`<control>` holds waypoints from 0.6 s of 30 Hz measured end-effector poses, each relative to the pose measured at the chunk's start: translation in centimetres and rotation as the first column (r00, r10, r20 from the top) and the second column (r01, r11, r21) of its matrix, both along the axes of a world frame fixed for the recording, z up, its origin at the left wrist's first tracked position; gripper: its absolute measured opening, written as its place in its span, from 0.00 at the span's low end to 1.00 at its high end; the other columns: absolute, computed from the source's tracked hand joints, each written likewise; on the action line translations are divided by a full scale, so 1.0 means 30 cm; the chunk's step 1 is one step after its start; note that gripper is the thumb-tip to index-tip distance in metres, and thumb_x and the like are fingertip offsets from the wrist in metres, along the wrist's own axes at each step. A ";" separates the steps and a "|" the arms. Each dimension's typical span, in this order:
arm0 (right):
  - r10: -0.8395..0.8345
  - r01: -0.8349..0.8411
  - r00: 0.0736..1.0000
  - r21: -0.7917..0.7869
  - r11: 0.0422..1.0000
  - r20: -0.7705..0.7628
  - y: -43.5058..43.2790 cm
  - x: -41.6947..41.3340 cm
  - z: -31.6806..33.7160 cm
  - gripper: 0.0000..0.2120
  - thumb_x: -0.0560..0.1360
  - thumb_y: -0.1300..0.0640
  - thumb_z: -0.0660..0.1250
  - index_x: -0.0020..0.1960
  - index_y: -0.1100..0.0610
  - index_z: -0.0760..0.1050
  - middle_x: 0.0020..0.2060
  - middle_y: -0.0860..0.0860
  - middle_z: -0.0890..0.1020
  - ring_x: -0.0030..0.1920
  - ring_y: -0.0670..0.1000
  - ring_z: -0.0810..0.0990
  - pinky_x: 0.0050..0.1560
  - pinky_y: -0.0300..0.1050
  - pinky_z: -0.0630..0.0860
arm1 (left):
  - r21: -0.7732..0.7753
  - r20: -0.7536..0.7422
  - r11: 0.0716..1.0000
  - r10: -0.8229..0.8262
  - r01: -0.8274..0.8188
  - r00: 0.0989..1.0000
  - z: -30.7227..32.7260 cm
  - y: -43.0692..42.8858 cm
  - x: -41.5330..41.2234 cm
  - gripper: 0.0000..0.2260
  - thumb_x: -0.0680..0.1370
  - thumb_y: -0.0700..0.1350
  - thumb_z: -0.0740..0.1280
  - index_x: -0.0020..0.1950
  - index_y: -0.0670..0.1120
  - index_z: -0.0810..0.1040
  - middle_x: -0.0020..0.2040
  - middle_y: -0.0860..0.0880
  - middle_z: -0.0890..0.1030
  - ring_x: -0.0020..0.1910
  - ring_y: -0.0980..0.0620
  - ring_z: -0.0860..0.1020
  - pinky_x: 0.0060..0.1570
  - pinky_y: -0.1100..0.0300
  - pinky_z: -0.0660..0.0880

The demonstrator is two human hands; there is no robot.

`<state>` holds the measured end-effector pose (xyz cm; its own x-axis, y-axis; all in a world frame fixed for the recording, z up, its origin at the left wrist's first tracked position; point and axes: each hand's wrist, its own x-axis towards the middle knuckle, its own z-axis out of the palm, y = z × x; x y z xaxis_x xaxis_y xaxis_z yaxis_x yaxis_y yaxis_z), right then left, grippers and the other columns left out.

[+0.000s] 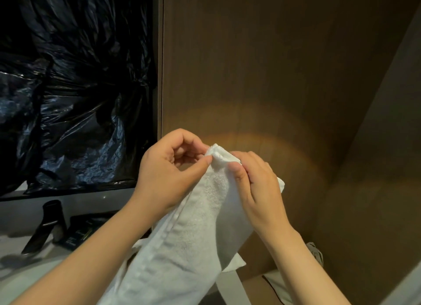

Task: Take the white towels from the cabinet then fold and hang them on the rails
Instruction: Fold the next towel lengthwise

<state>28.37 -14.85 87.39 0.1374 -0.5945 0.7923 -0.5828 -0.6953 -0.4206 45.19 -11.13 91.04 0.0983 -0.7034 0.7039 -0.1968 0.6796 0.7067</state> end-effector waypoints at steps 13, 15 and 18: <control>-0.011 -0.008 0.990 -0.136 0.991 -0.140 -0.009 0.005 0.085 0.16 0.81 0.45 0.54 0.46 0.52 0.75 0.41 0.40 0.75 0.43 0.43 0.77 0.43 0.39 0.77 | 0.342 0.034 0.919 -0.219 0.195 0.975 -0.248 -0.015 0.091 0.15 0.74 0.55 0.68 0.58 0.52 0.79 0.53 0.57 0.83 0.53 0.59 0.81 0.52 0.65 0.77; -0.020 0.001 0.991 -0.143 0.990 -0.135 -0.007 0.009 0.099 0.15 0.81 0.44 0.53 0.46 0.49 0.73 0.40 0.39 0.74 0.44 0.43 0.77 0.44 0.35 0.76 | 0.320 0.091 0.935 -0.191 0.153 0.977 -0.271 -0.020 0.099 0.13 0.76 0.57 0.67 0.56 0.53 0.79 0.50 0.57 0.83 0.50 0.58 0.81 0.47 0.67 0.77; -0.036 0.019 0.993 -0.152 0.988 -0.113 -0.011 0.011 0.112 0.12 0.81 0.43 0.51 0.46 0.46 0.70 0.39 0.34 0.71 0.45 0.41 0.76 0.44 0.28 0.71 | 0.282 0.215 0.958 -0.111 0.047 0.970 -0.309 -0.035 0.111 0.22 0.73 0.68 0.60 0.51 0.51 0.78 0.44 0.52 0.81 0.43 0.53 0.79 0.42 0.60 0.75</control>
